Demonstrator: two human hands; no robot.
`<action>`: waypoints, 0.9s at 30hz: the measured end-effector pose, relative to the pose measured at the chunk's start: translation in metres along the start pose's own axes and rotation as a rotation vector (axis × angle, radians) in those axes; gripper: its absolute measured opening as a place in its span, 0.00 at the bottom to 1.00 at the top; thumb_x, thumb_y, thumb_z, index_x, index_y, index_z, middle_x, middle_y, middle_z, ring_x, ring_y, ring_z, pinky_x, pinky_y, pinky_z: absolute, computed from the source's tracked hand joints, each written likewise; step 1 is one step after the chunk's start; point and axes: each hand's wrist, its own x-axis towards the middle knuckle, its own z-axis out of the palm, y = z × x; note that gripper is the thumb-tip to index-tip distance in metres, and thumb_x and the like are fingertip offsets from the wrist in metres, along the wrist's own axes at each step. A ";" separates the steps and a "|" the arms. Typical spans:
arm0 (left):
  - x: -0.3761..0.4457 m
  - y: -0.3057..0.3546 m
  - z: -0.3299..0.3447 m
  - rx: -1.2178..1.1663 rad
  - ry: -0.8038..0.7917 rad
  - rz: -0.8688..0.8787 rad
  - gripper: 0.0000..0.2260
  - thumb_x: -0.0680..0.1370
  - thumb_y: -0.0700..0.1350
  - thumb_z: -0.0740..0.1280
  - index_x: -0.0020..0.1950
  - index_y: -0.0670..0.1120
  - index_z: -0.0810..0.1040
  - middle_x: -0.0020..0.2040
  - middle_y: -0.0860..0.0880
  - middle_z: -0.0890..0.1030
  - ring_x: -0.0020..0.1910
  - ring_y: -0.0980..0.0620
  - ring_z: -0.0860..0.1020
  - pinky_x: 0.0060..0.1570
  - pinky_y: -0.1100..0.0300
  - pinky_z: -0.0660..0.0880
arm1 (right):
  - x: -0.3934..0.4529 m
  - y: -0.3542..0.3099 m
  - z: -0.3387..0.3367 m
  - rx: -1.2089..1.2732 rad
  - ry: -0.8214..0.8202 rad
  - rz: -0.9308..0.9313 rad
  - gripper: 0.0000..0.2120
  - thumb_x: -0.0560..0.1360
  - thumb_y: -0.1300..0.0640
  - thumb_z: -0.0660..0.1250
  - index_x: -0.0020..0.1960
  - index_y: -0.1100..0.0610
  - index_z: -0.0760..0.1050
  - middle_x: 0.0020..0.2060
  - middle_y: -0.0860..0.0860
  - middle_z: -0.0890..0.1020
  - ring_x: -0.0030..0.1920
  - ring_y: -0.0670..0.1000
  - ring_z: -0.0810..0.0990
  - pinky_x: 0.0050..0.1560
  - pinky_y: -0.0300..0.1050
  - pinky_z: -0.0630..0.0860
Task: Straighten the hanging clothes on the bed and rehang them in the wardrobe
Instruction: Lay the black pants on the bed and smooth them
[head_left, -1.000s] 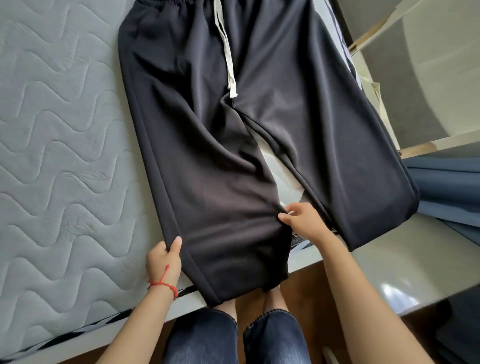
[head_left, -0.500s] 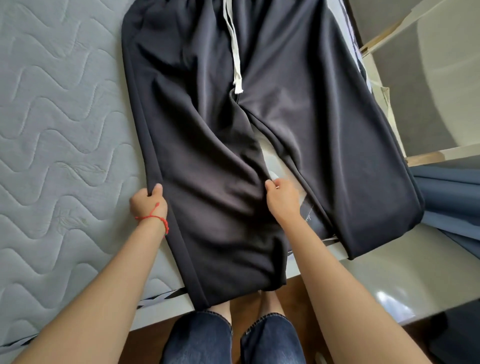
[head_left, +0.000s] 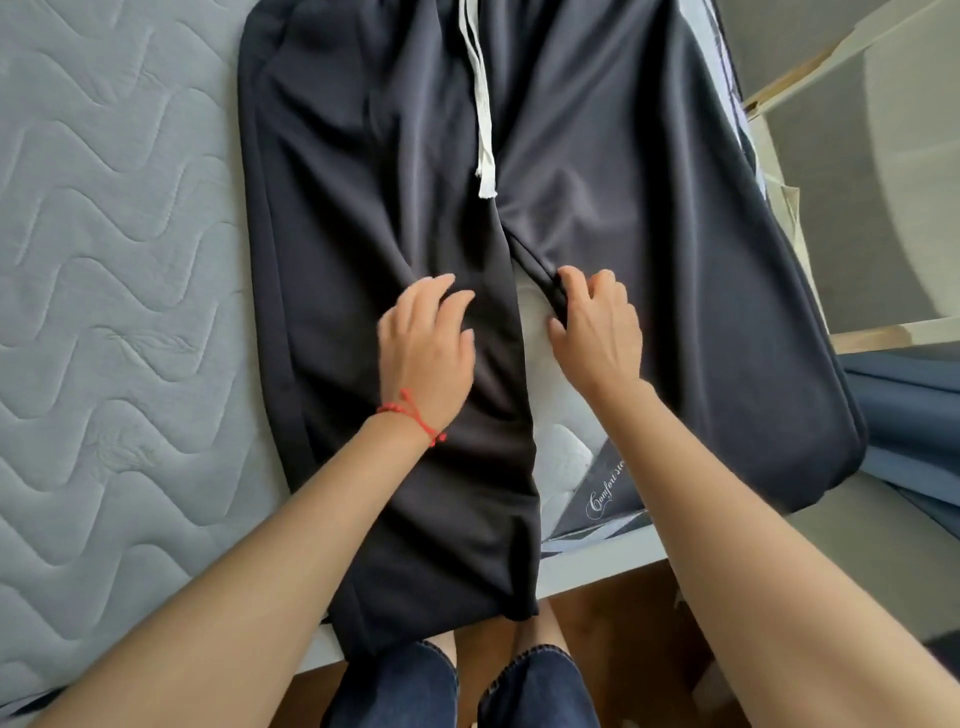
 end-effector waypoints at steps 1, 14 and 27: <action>0.010 0.006 0.007 0.012 -0.086 0.012 0.20 0.74 0.43 0.63 0.65 0.43 0.72 0.68 0.43 0.71 0.69 0.44 0.67 0.63 0.48 0.65 | 0.003 0.005 0.004 -0.037 -0.022 -0.049 0.18 0.75 0.60 0.59 0.65 0.57 0.66 0.51 0.59 0.72 0.49 0.61 0.73 0.41 0.49 0.65; 0.017 0.045 0.031 -0.211 -0.073 -0.117 0.12 0.76 0.42 0.62 0.57 0.41 0.77 0.58 0.39 0.78 0.59 0.40 0.73 0.57 0.50 0.66 | -0.019 0.039 -0.003 0.552 -0.027 0.060 0.21 0.71 0.63 0.62 0.63 0.54 0.72 0.43 0.48 0.81 0.45 0.51 0.77 0.47 0.44 0.72; 0.011 0.120 0.091 -1.069 -0.424 -1.069 0.15 0.77 0.42 0.64 0.32 0.42 0.66 0.46 0.38 0.76 0.50 0.37 0.79 0.52 0.42 0.77 | -0.049 0.195 -0.022 0.236 0.098 0.523 0.23 0.77 0.54 0.61 0.70 0.56 0.65 0.69 0.56 0.67 0.68 0.59 0.64 0.67 0.56 0.60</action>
